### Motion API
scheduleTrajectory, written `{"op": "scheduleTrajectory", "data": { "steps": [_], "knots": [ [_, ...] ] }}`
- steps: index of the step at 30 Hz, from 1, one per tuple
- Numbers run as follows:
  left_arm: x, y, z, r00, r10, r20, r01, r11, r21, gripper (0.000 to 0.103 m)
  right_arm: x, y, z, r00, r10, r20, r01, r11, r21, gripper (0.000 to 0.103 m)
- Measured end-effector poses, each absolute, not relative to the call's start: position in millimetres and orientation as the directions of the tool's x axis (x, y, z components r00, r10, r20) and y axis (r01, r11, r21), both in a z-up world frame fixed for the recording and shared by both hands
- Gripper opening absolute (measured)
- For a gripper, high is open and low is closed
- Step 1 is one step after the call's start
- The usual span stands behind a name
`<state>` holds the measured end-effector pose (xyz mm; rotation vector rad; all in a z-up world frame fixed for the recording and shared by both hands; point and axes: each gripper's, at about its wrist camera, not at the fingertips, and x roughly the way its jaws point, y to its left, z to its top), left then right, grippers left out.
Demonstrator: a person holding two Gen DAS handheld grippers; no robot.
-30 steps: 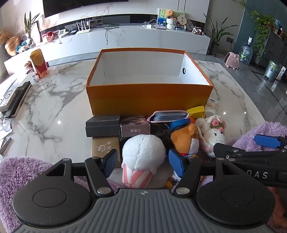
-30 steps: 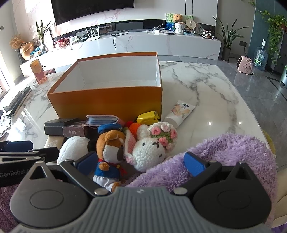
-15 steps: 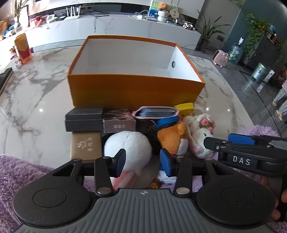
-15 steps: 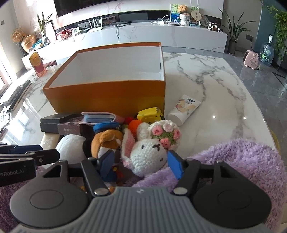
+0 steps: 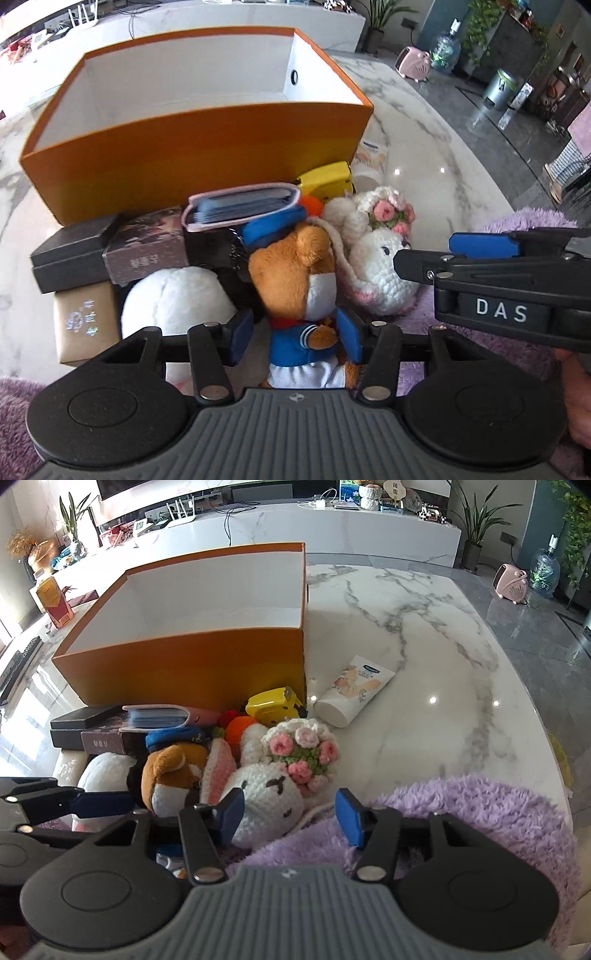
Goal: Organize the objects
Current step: 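Move left gripper onto the sailor bear plush while right gripper reaches the crocheted bunny, then close left gripper on the sailor bear while right gripper grasps the bunny, lift both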
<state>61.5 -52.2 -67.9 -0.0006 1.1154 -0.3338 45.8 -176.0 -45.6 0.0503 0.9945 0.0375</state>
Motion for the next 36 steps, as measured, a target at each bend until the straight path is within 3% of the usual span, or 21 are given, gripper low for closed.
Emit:
{"op": "scheduleTrajectory", "data": {
  "steps": [8,23,36],
  "knots": [
    [66.3,-53.7,-90.1,0.33,-0.267,-0.905,0.258,0.948,-0.186,0.046,55.9,-179.3,-48.7,0.517,0.103,-0.85,-0.017,0.994,0.11,0.06],
    [68.5,-47.4,-87.3,0.311,-0.272,-0.911,0.246,0.949,-0.199,0.038,79.7,-159.7,-63.8,0.421,0.105,-0.901,-0.081,0.994,0.078,0.066],
    [57.4,-46.1,-68.9,0.351,-0.282,-0.893,0.222,0.951,-0.214,0.037,84.0,-163.1,-72.4,0.403,0.146,-0.904,-0.052,0.989,0.137,0.049]
  ]
}}
